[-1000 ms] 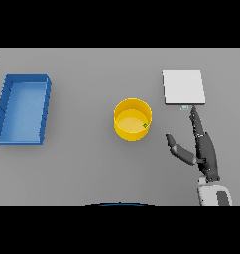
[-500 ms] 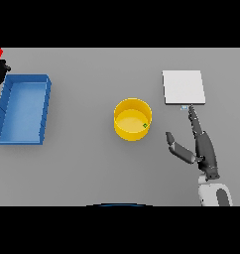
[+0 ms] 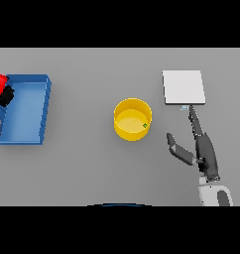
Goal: Pick up the red beaker and tilt it to pour out 1 green nut into yellow bowl. Pick up the yellow bowl and place it on the metallic measuring scale.
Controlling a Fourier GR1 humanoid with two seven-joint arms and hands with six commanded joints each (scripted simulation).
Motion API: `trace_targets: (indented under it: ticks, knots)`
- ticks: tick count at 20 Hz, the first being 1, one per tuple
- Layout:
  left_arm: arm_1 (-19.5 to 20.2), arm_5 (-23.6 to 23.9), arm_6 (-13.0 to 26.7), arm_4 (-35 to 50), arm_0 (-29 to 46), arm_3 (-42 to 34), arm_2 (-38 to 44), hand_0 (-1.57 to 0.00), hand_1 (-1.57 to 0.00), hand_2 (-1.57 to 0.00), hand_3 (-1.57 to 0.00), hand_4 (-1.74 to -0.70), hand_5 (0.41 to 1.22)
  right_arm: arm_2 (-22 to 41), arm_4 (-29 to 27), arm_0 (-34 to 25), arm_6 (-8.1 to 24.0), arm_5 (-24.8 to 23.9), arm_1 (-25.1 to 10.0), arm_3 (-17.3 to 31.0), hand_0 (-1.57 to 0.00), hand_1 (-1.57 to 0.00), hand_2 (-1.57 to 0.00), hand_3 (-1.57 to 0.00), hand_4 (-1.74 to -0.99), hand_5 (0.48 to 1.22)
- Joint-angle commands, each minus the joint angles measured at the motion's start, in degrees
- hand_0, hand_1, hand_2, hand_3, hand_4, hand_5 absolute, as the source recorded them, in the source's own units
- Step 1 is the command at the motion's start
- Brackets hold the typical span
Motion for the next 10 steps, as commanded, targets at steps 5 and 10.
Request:
trace_targets:
  ticks: [5,10]
  knots:
    - [3.4,-9.0,0.0,4.8,0.4,-4.3,-2.6,-1.17,-0.94,-0.96,-0.90,-1.12,0.778,0.4,0.5,0.6,-0.2,-0.4,0.4,-0.2,0.00,0.00,0.00,0.00,-1.187,0.664]
    - [7.1,-14.7,-0.6,9.2,0.2,-7.5,-4.3,-0.38,-0.31,-0.31,-0.30,-0.85,0.698,0.6,0.8,1.8,-0.2,-0.4,0.1,-1.1,0.00,0.00,0.00,0.00,-1.187,0.667]
